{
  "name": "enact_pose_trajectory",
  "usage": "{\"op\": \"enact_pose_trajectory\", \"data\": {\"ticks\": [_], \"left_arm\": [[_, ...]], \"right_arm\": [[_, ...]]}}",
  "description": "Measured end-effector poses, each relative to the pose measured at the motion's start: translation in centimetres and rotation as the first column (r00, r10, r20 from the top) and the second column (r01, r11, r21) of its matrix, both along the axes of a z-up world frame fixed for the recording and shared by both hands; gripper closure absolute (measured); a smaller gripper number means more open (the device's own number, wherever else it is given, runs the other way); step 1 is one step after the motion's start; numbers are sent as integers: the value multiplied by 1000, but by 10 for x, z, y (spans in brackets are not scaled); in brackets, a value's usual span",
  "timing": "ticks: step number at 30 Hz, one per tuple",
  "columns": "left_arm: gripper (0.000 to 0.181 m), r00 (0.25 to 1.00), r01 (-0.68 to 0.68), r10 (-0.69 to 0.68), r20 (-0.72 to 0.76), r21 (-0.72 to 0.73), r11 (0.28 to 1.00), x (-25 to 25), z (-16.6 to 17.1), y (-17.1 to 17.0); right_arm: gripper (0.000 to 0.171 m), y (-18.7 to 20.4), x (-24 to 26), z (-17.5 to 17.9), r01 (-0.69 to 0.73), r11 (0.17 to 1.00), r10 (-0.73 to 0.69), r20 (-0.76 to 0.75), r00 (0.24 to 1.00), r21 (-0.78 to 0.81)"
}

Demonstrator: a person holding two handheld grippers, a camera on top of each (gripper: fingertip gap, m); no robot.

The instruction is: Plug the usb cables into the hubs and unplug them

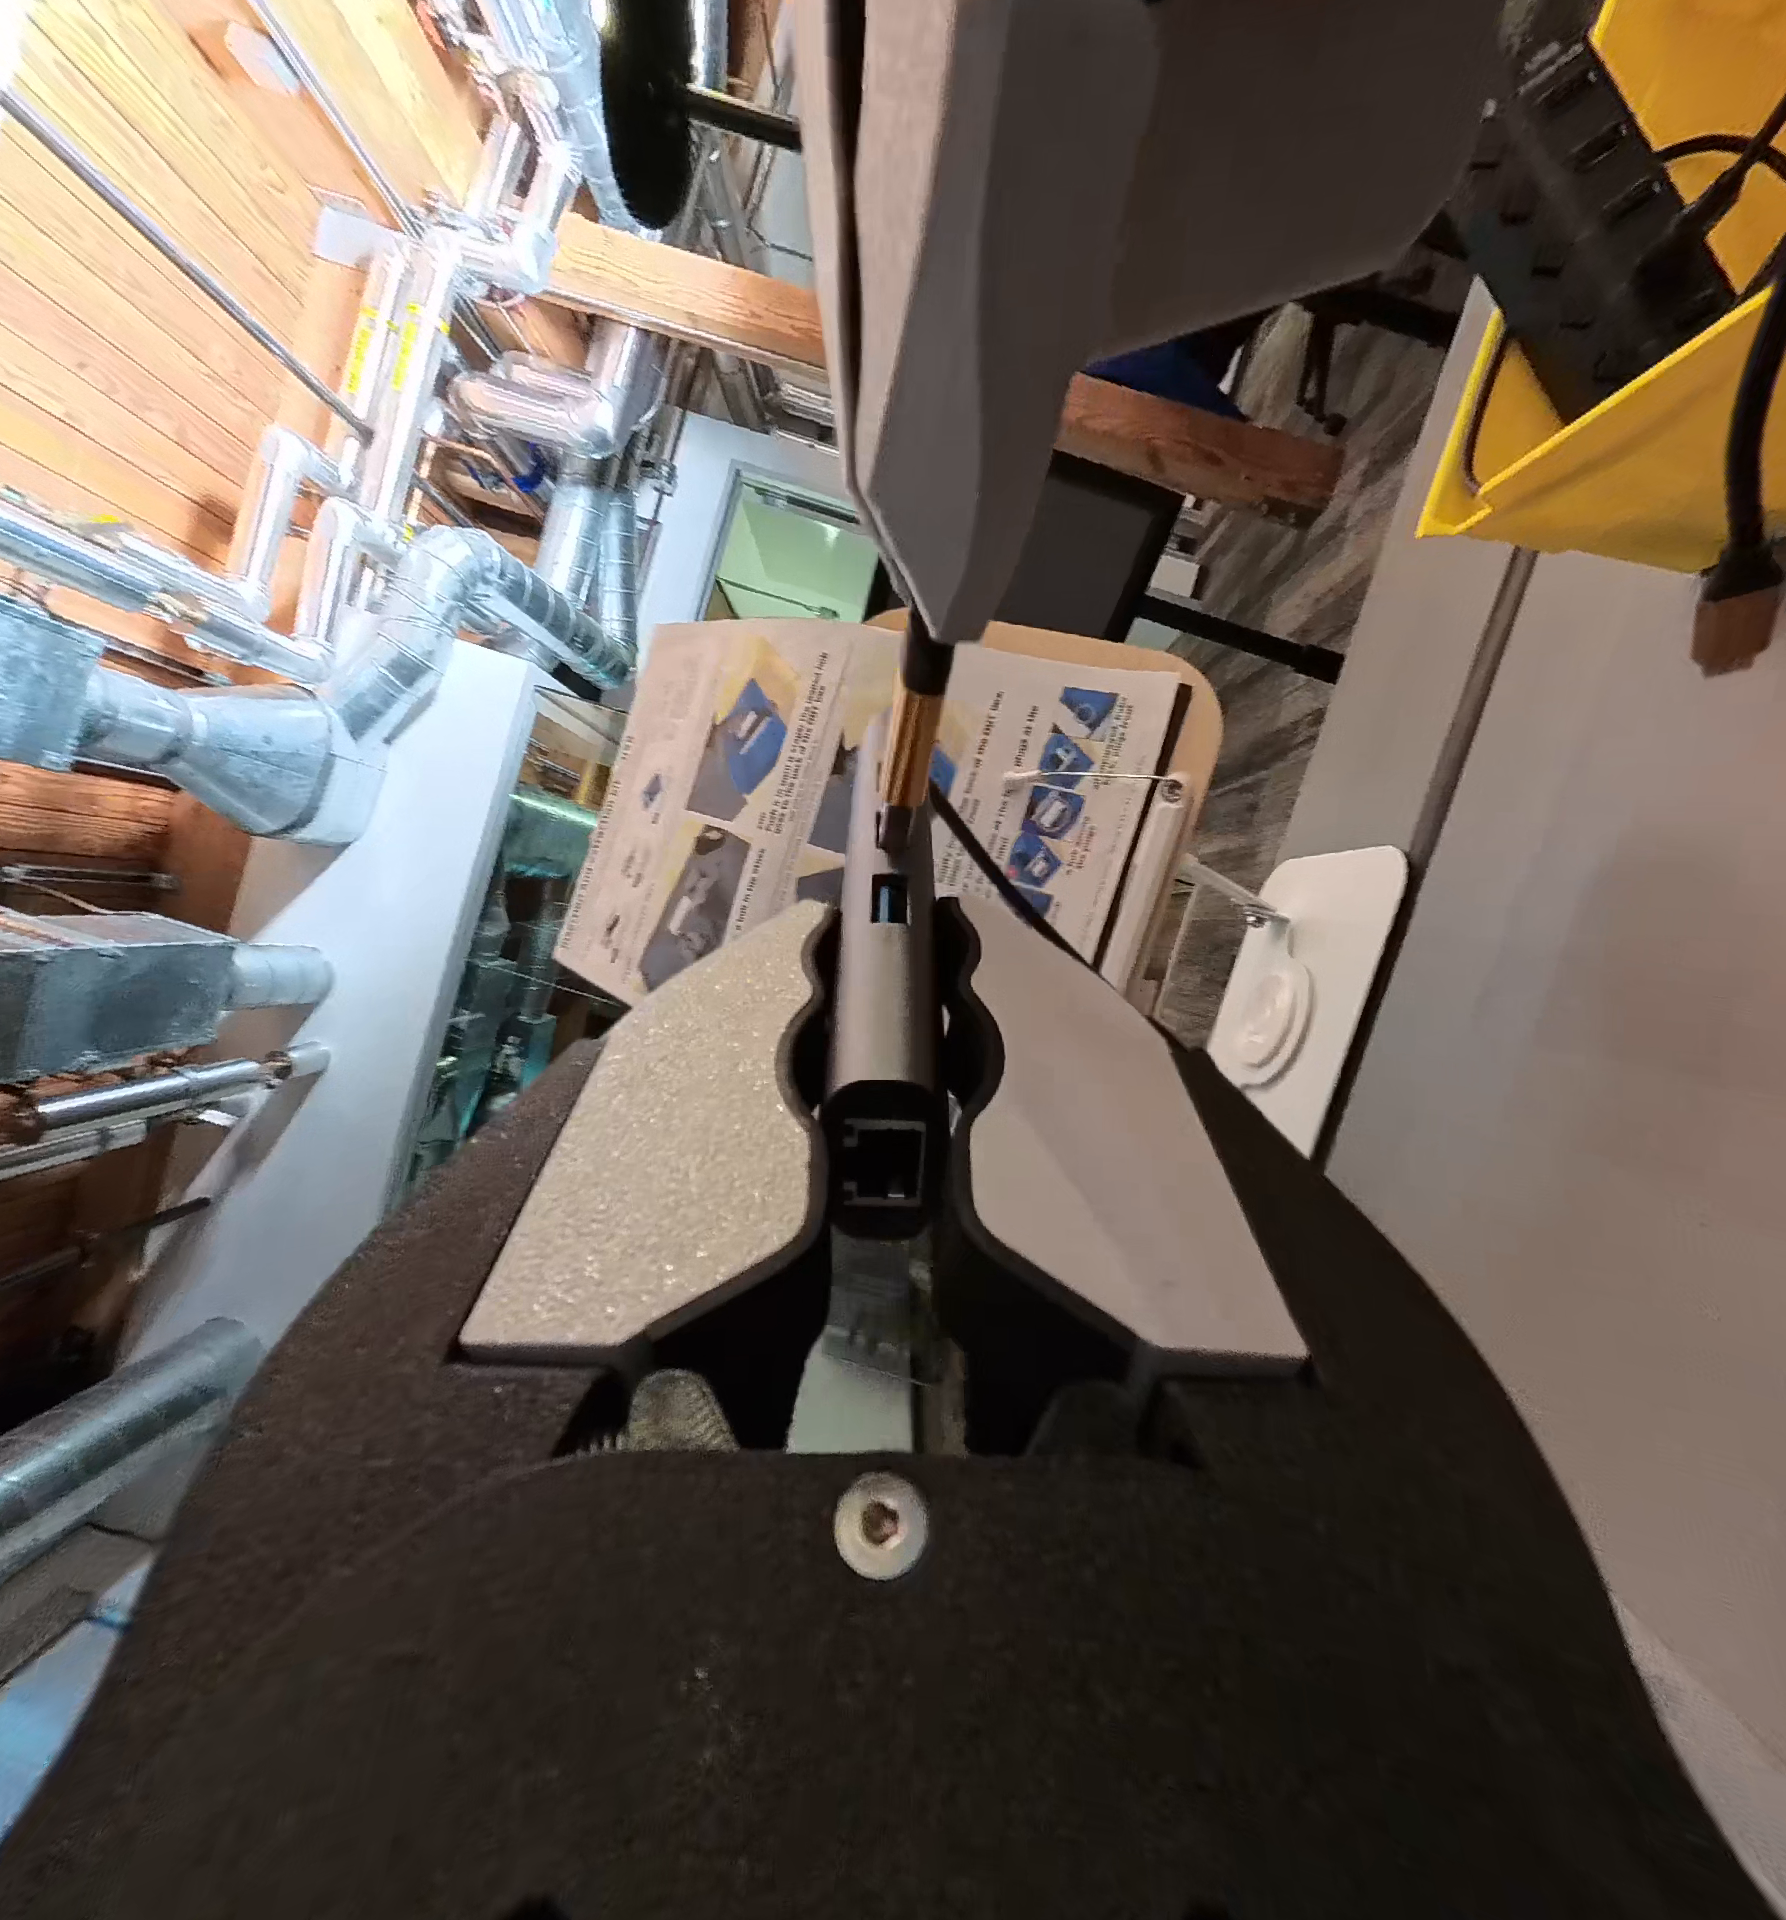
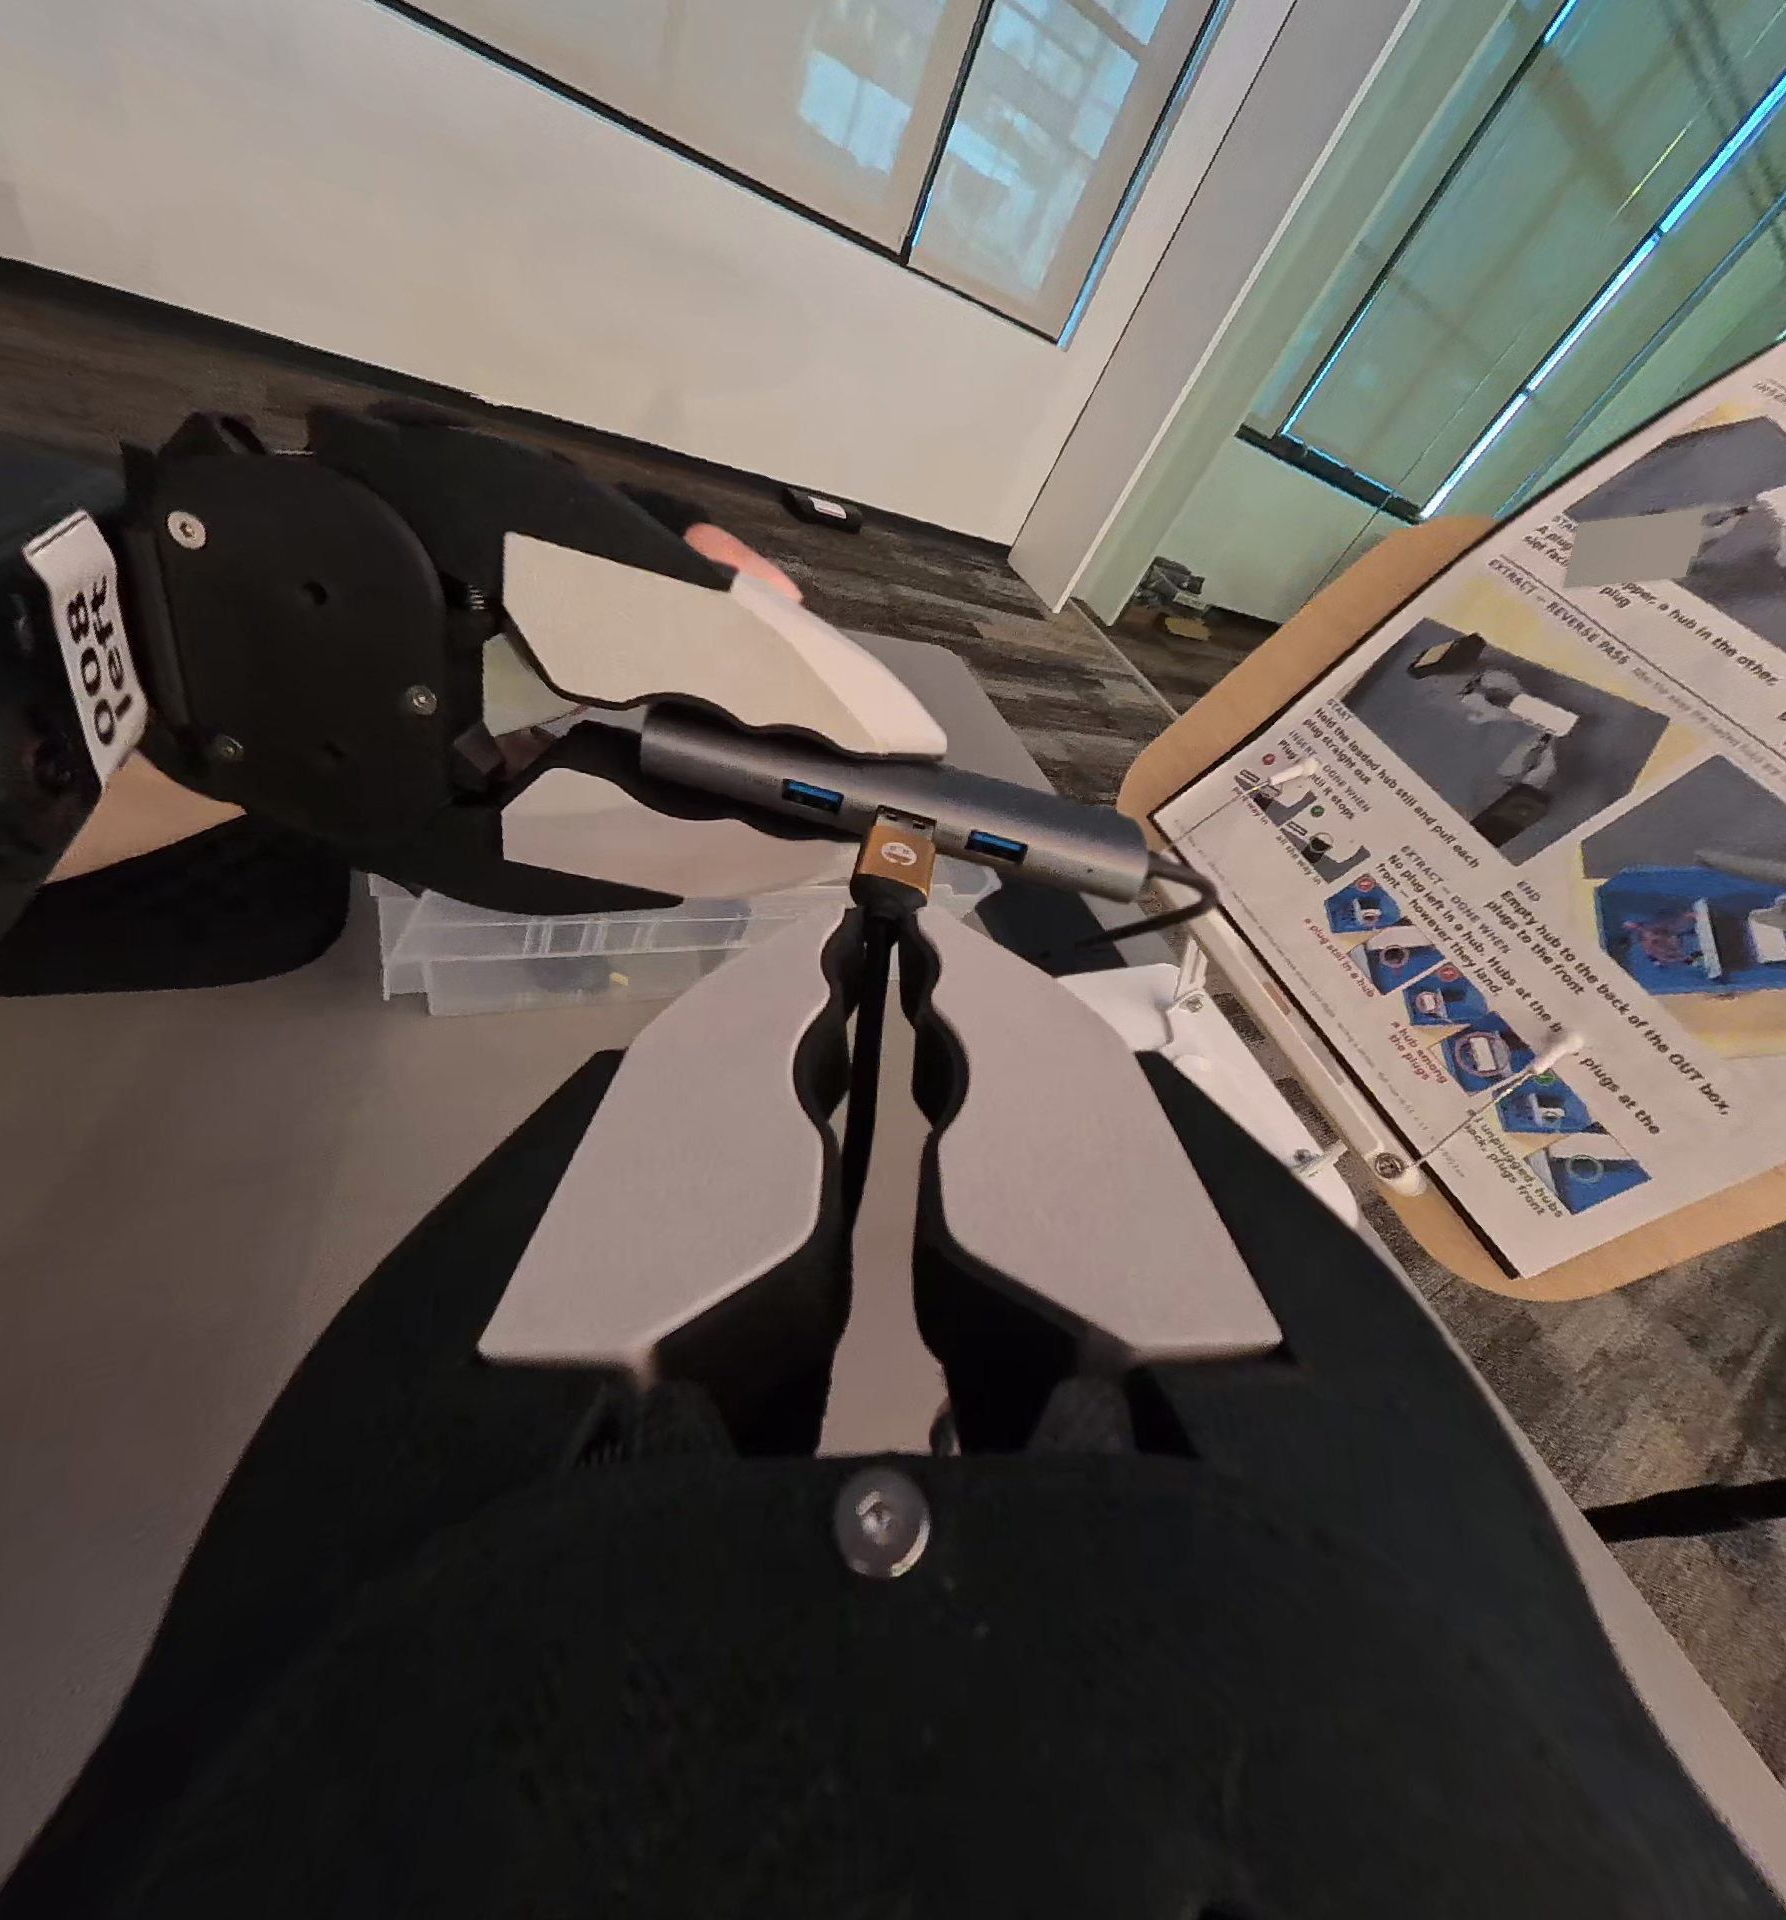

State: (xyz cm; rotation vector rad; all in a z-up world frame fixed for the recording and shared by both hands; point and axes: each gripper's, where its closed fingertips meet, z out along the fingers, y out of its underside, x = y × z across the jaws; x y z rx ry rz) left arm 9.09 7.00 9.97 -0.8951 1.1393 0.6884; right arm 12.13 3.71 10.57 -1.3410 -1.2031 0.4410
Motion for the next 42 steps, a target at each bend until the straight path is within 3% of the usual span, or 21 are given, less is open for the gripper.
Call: {"op": "enact_pose_trajectory", "data": {"ticks": [11,42], "left_arm": [[165,996,14,-1,-93,137,990,0,10,-14],[165,985,-10,33,-167,140,990,1,1,-12]], "right_arm": [[164,-8,1,-1,-60,996,60,-4,998,-61],[164,-4,-1,-3,-17,998,17,2,1000,-64]]}}
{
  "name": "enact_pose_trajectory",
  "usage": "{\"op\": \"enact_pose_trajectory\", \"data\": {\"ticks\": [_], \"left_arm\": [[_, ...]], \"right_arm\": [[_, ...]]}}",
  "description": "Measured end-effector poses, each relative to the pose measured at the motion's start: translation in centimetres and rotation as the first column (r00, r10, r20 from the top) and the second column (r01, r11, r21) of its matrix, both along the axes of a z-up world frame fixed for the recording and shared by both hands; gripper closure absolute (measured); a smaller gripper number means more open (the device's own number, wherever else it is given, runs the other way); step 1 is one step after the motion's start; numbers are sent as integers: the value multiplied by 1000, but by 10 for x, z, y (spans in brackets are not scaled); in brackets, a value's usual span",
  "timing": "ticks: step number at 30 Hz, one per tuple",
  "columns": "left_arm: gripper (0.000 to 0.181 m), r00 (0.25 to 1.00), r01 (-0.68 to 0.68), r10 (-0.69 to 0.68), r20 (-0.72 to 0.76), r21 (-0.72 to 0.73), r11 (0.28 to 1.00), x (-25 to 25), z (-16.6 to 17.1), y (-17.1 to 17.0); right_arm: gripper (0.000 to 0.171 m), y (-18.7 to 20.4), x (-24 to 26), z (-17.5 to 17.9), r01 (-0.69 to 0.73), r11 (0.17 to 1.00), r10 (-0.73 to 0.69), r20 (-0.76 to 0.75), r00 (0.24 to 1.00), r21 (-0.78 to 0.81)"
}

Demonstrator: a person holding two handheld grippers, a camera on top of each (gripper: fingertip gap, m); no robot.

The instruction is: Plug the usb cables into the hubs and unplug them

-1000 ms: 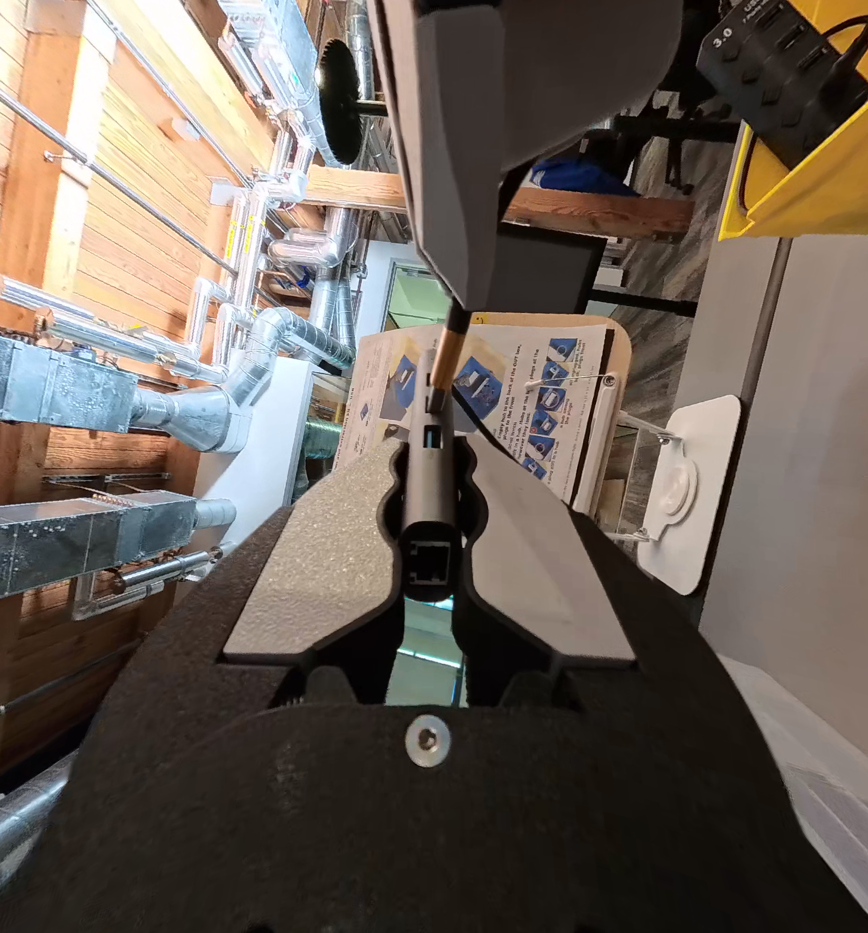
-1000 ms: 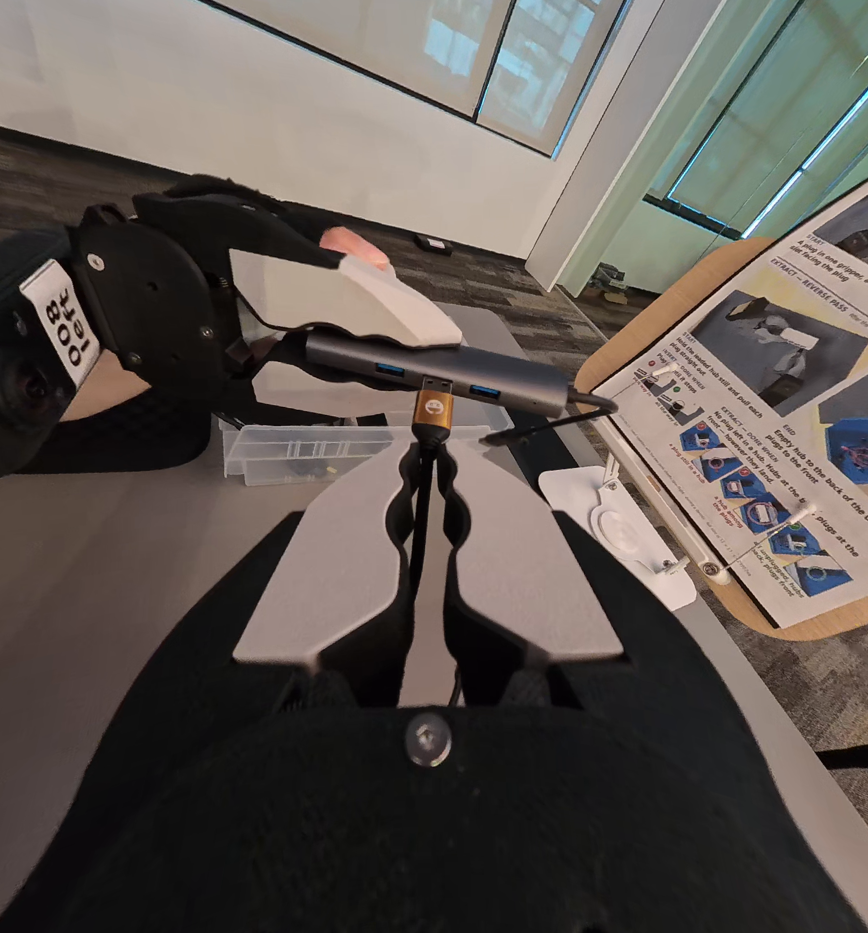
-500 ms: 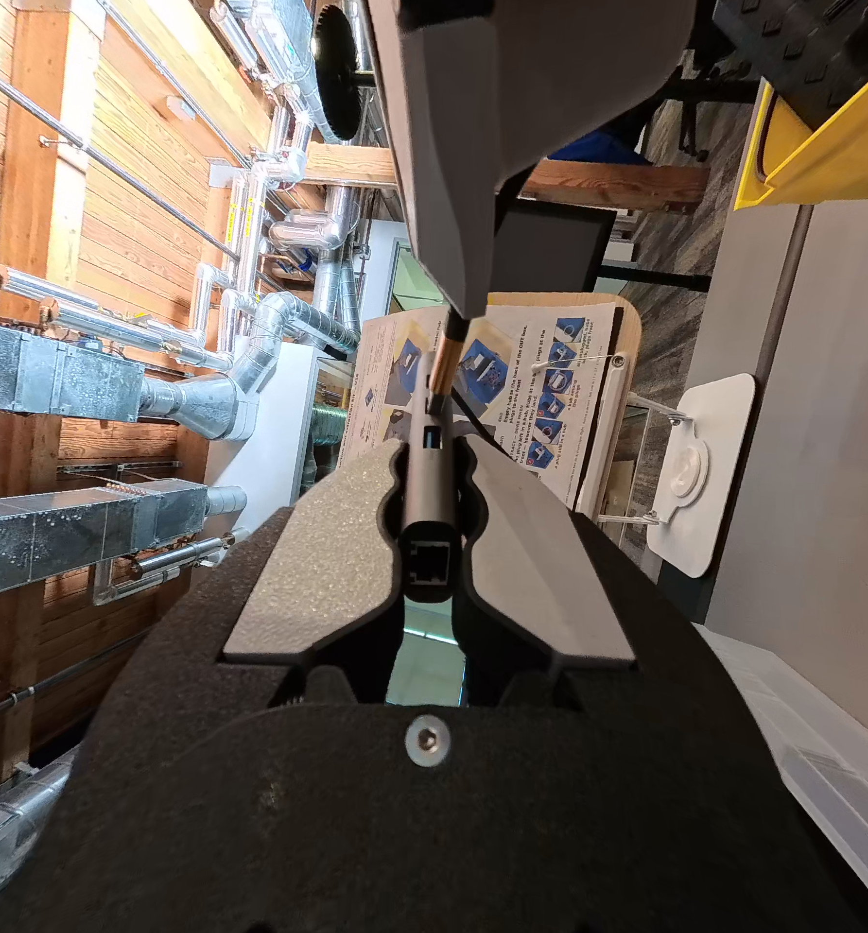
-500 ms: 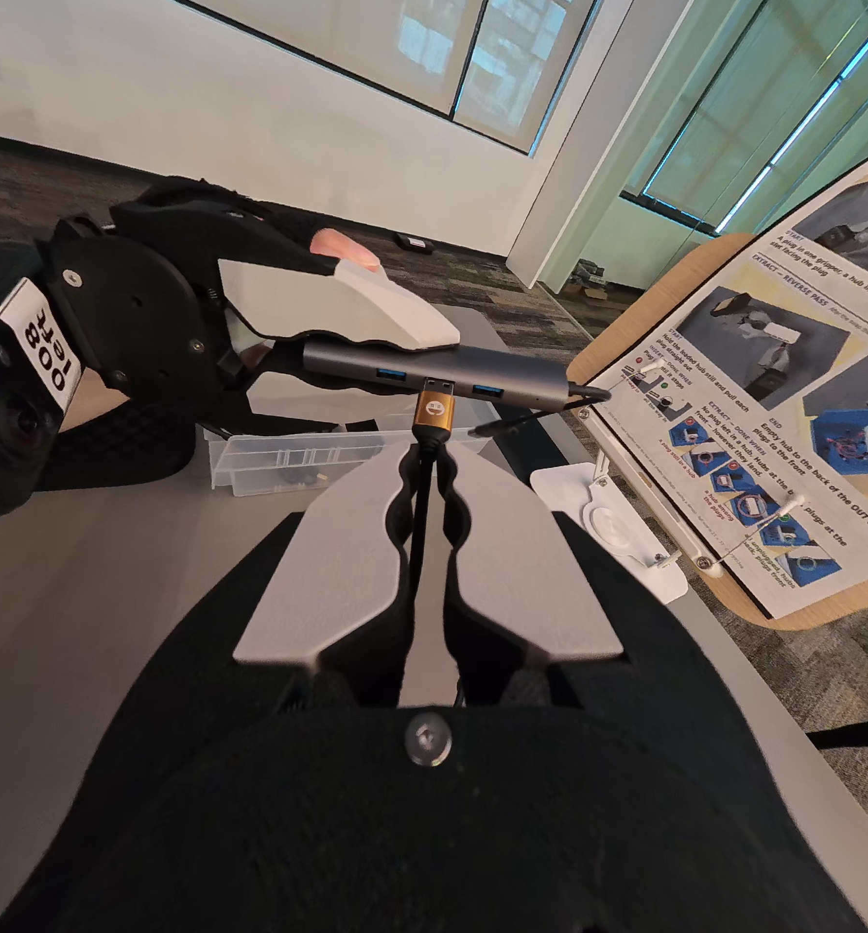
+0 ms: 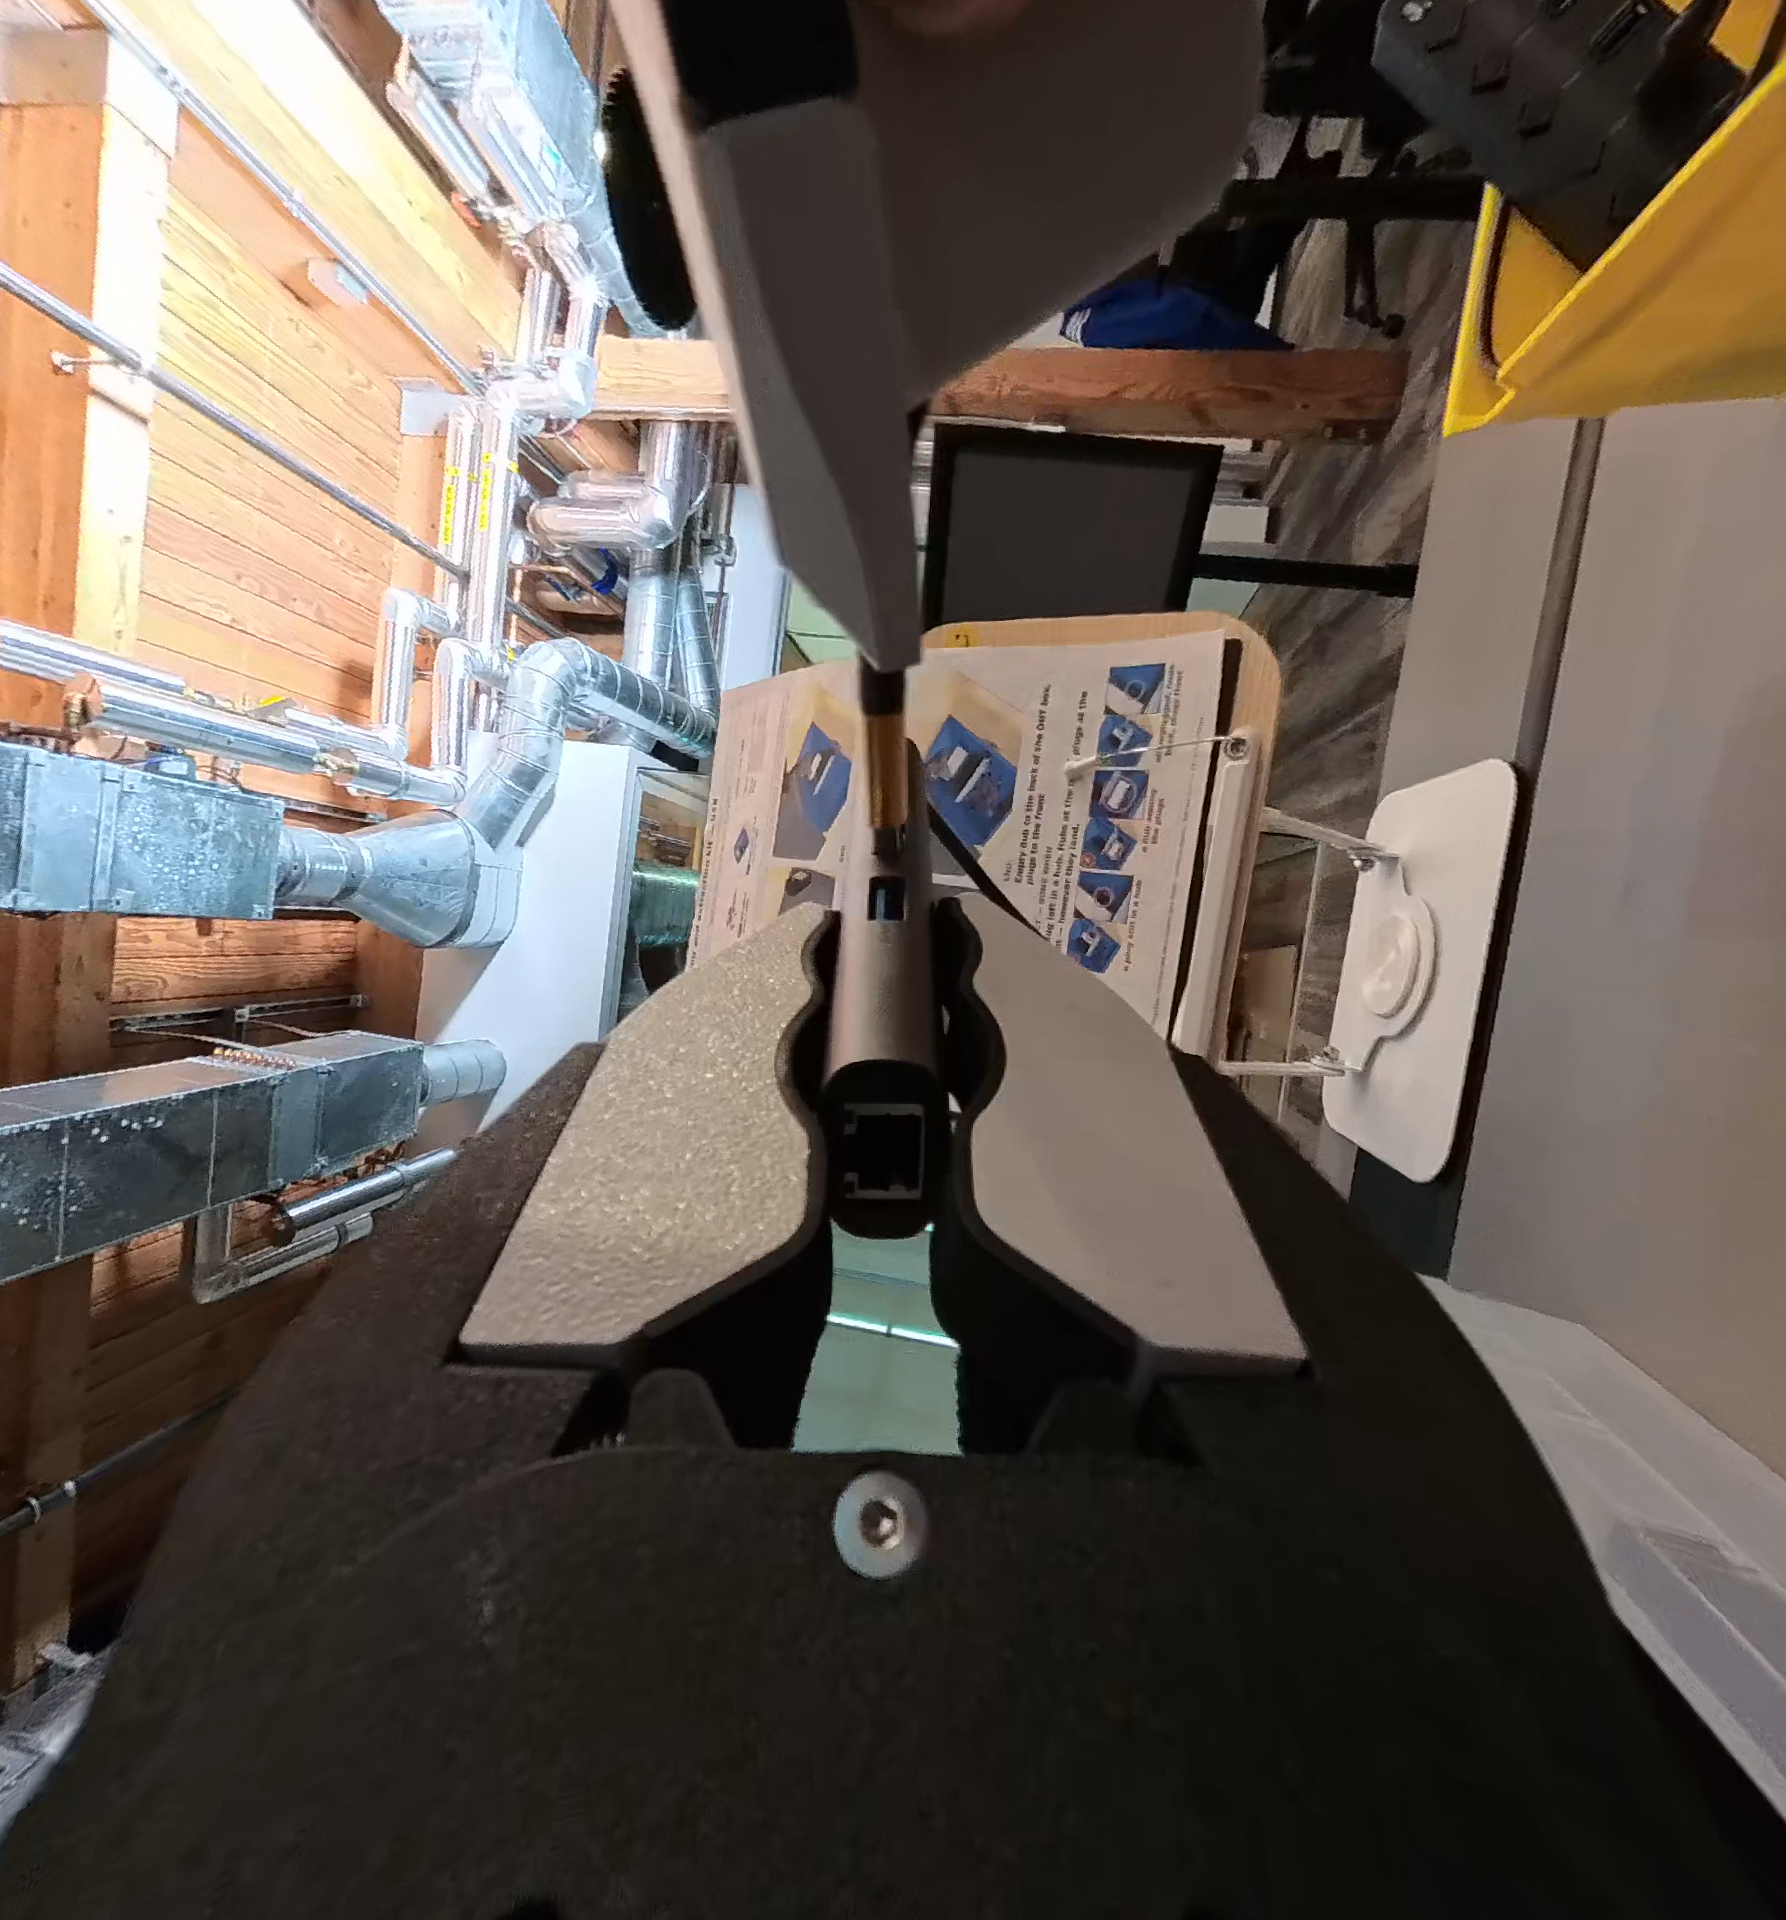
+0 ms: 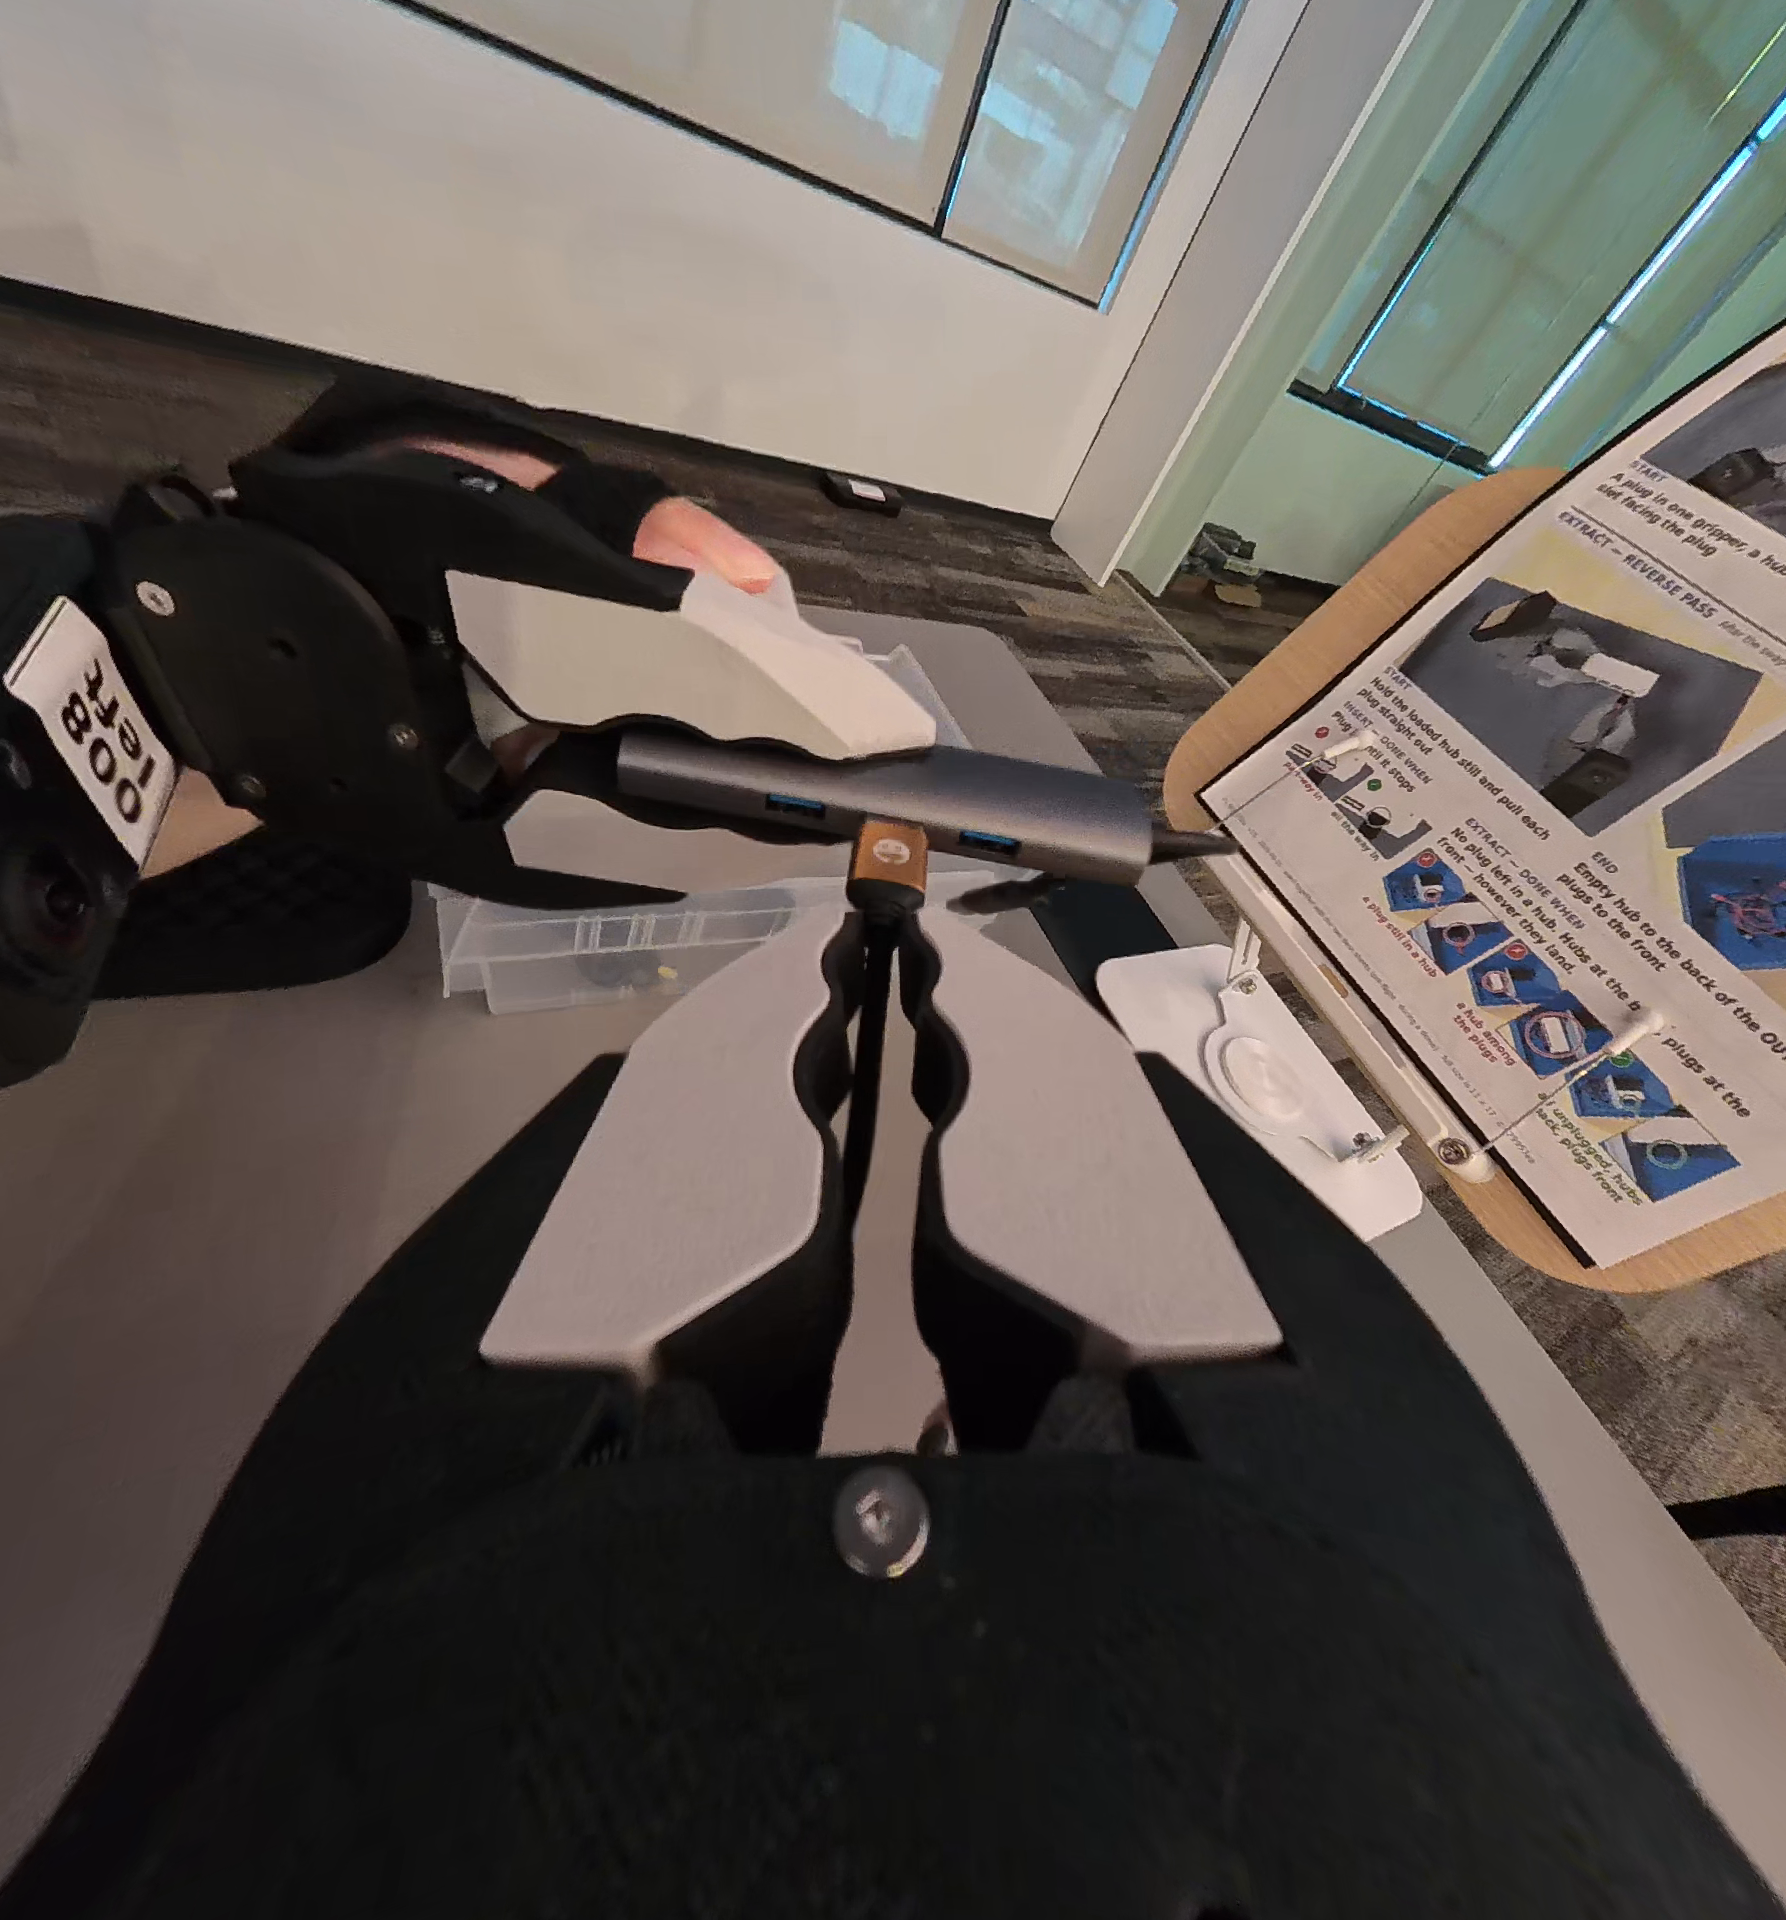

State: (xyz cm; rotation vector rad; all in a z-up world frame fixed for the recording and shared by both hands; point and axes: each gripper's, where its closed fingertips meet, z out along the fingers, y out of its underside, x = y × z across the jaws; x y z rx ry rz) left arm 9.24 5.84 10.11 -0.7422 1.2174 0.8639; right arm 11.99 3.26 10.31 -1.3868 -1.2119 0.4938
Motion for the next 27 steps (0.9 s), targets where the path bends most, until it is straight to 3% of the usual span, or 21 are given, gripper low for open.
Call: {"op": "enact_pose_trajectory", "data": {"ticks": [15,22,27], "left_arm": [[165,999,41,-41,26,1,999,11,1,-8],[164,997,-7,7,71,-7,1000,7,7,-2],[165,993,-9,11,120,-21,1000,4,9,2]], "right_arm": [[163,10,7,4,50,999,-51,-53,997,-21],[164,4,5,6,0,999,-3,-65,998,-39],[164,3,2,9,49,999,-48,-59,997,8]]}}
